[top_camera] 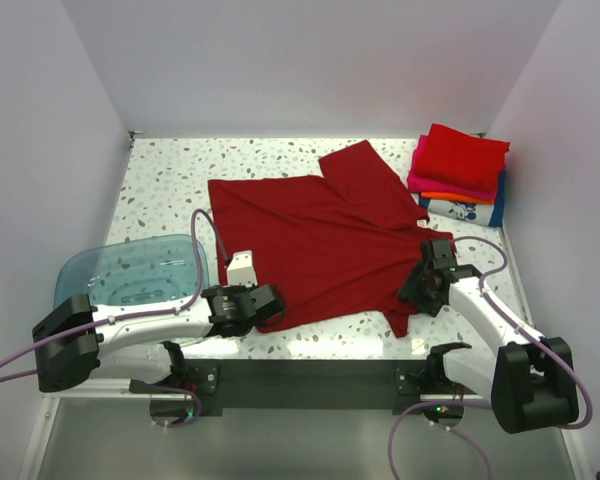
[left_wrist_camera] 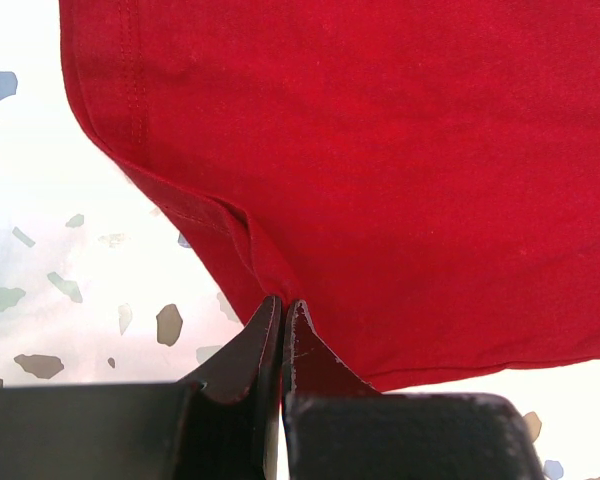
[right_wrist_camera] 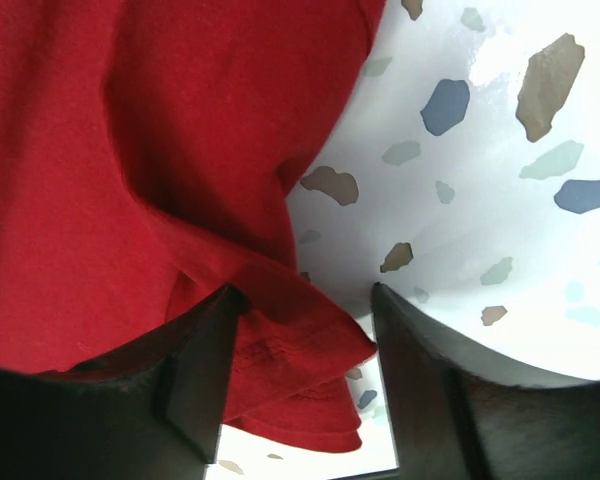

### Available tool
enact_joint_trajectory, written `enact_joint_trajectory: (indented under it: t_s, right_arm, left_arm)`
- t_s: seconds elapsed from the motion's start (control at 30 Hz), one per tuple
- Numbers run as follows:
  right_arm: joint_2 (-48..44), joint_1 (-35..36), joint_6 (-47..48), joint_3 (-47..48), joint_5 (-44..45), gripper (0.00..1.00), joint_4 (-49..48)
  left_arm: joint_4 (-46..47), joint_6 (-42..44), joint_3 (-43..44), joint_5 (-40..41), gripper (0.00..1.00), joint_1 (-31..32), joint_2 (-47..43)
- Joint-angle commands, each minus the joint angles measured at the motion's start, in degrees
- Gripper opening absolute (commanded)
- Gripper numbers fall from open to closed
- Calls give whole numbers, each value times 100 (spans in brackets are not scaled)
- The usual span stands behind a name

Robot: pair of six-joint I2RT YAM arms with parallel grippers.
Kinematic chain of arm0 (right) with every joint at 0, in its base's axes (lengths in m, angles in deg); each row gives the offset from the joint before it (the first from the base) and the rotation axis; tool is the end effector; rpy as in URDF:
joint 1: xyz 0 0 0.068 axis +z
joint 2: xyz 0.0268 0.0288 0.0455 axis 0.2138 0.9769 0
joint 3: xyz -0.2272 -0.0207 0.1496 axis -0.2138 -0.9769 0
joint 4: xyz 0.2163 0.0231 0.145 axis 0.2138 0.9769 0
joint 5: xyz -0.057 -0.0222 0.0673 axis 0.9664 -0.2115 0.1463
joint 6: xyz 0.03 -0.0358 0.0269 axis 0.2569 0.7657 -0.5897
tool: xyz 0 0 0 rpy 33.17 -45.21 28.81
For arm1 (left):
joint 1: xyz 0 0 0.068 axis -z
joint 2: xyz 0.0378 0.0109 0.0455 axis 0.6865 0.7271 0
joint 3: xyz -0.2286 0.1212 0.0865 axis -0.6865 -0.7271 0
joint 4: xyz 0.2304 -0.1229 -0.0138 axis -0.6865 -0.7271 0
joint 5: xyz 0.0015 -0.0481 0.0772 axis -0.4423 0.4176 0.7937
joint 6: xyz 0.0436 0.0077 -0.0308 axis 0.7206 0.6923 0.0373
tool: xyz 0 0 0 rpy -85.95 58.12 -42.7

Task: Fold and stack the t-shirts
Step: Flatten the tshirt out

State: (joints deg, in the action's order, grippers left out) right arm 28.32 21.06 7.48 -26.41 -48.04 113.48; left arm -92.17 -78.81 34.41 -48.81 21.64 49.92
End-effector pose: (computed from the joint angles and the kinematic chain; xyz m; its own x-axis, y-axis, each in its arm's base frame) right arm 0.1734 0.0232 0.1609 -0.7540 0.5787 -0.3107 0.5533 0.8145 0.1745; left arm 0.1038 -0.1714 0.1832 -0.7179 -0.2535 -0.6484 -0.1989 0.9672 -0.1579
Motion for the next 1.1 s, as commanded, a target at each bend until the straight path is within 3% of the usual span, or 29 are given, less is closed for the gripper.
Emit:
enact_joint_trajectory:
  t_s: [0.0, 0.43, 0.5, 0.6, 0.63, 0.77, 0.93, 1.07]
  right_arm:
    - [-34, -54, 42, -157, -176, 55, -274]
    - [-570, -54, 217, 361, 123, 50, 613]
    - [-605, -54, 261, 440, 96, 46, 710]
    - [-631, -54, 288, 450, 26, 27, 719]
    - [-649, -62, 288, 441, 17, 17, 719]
    - [-605, -54, 323, 406, -123, 1, 658]
    - [-754, -45, 525, 607, -238, 0, 728]
    - [-1096, -54, 727, 1352, -27, 0, 1227]
  left_arm:
    - [45, 9, -61, 65, 0, -22, 29]
    - [89, 70, -43, 39, 0, -22, 134]
    - [89, 70, -43, 30, 0, -22, 117]
    - [45, 79, -26, 30, 0, -22, 108]
    - [27, 79, -43, 30, 0, -22, 108]
    - [-8, 70, -52, 65, 0, -13, 29]
    - [-122, 70, -43, 91, 0, -22, -68]
    - [-289, 131, -8, 74, 0, -22, -278]
